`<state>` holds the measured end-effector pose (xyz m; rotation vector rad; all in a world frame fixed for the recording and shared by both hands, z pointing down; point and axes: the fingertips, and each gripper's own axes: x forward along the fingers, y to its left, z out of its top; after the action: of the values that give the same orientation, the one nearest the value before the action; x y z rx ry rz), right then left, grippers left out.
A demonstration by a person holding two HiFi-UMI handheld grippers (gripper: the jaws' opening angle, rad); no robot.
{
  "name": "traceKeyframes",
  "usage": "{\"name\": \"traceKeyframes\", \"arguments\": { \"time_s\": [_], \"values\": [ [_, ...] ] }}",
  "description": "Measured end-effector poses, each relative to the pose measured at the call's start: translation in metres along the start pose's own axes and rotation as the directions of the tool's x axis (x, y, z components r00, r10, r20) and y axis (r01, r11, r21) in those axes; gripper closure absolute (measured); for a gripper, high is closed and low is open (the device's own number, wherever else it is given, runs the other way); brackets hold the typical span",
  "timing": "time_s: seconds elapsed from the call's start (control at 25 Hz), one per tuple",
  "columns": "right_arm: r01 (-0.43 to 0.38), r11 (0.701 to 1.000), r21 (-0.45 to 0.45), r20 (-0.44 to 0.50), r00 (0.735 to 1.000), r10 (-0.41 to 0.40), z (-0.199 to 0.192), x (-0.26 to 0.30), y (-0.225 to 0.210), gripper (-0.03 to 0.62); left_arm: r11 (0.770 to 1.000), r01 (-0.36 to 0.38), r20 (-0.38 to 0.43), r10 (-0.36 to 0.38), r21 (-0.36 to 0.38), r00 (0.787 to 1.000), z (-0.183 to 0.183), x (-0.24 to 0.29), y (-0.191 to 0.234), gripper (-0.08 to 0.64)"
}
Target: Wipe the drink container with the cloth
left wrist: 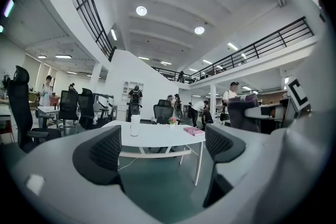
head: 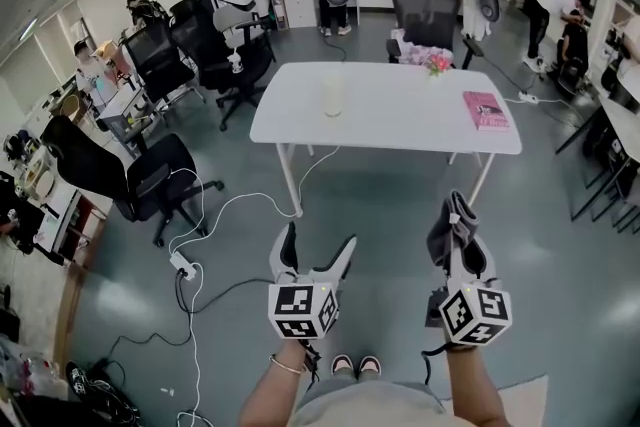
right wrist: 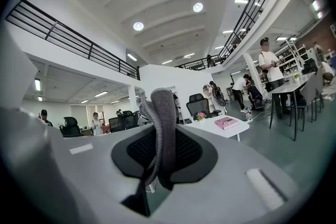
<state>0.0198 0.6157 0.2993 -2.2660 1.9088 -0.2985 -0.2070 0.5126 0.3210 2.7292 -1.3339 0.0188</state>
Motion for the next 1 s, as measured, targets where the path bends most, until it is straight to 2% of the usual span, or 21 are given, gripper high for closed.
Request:
{"name": "traceKeyframes", "arguments": {
  "time_s": [0.2, 0.52, 0.72, 1.0],
  "values": [
    [-0.006, 1.000, 0.018, 0.002, 1.000, 0.006, -0.001, 0.003, -0.018, 0.520, 1.000, -0.025, 0.000, 0.025, -0.013, 1.000, -0.005, 0.005, -0.003, 0.074],
    [-0.001, 1.000, 0.016, -0.011, 1.000, 0.002, 0.002, 0.029, -0.040, 0.520, 1.000, -0.017, -0.013, 0.017, -0.014, 1.000, -0.006, 0.043, -0.009, 0.075],
    [0.007, 1.000, 0.028, 0.001, 1.000, -0.007, 0.003, 0.067, -0.053, 0.520, 1.000, 0.000, -0.004, 0.000, -0.008, 1.000, -0.004, 0.086, -0.002, 0.077],
    [0.008, 0.999, 0.038, -0.004, 1.000, -0.007, 0.008, 0.139, -0.053, 0.521, 0.999, 0.021, -0.024, -0.022, -0.024, 0.999, -0.005, 0.154, 0.035, 0.077]
  ]
}}
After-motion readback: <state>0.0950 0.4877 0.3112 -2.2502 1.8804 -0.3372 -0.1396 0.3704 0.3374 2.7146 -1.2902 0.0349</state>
